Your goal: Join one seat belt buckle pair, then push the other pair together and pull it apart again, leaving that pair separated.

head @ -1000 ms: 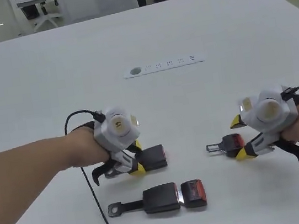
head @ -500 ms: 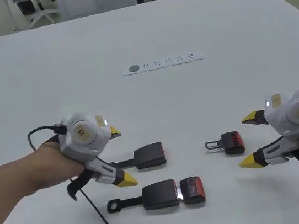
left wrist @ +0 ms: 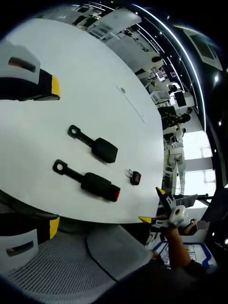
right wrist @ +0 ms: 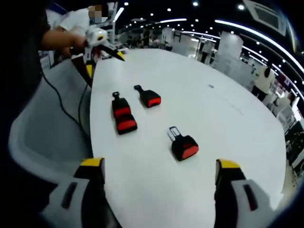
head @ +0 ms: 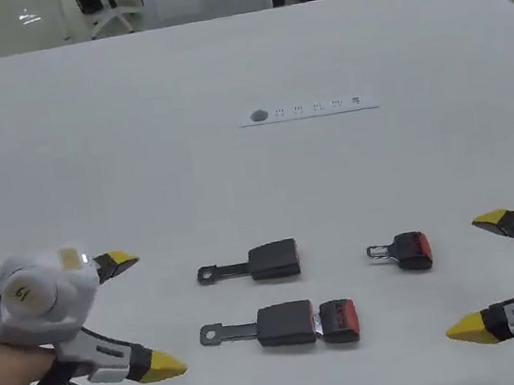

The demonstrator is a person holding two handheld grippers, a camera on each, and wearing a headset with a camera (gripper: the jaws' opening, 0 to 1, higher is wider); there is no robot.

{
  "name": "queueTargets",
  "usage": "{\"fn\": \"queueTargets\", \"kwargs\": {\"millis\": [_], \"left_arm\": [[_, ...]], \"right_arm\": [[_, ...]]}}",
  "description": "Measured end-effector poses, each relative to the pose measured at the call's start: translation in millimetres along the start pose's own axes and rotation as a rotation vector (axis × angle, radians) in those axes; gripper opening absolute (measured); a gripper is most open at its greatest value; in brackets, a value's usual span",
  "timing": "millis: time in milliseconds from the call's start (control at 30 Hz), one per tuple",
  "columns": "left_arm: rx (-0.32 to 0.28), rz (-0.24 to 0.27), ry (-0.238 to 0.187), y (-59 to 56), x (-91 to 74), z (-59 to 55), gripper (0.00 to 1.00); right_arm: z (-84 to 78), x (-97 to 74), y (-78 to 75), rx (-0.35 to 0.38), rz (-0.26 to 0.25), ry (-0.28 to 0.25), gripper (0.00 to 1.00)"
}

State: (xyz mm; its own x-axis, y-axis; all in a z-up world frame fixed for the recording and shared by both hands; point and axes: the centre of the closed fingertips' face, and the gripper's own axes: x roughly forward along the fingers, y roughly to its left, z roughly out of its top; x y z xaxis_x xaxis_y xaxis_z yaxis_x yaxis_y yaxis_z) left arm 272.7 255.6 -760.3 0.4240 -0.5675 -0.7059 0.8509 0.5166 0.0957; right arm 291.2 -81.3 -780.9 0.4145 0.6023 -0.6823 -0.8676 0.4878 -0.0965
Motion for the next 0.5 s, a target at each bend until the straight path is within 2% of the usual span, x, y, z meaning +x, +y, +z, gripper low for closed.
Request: {"fn": "queueTargets", "kwargs": {"millis": [67, 167, 300, 500], "left_arm": [[-0.029, 0.034, -0.011, 0.0, -6.0, -4.3, 1.0], [-0.045, 0.05, -0.039, -5.8, -13.2, -6.7, 1.0], [-0.046, 0.054, -0.033, -12.9, -16.4, -12.4, 1.0], [-0.068, 0.073, -0.038, -16.3, -25.2, -13.4, 1.0]], "right_arm": [[0.9, -6.1, 1.1, -0.004, -0.01, -0.009, 1.0], [2.3, -11.1, 4.6, -0.002, -0.01, -0.013, 1.0], [4.2, -15.2, 6.7, -0.016, -0.021, -0.013, 1.0], [4.0, -22.9, 7.5, 0.014, -0.032, -0.028, 1.0]]}}
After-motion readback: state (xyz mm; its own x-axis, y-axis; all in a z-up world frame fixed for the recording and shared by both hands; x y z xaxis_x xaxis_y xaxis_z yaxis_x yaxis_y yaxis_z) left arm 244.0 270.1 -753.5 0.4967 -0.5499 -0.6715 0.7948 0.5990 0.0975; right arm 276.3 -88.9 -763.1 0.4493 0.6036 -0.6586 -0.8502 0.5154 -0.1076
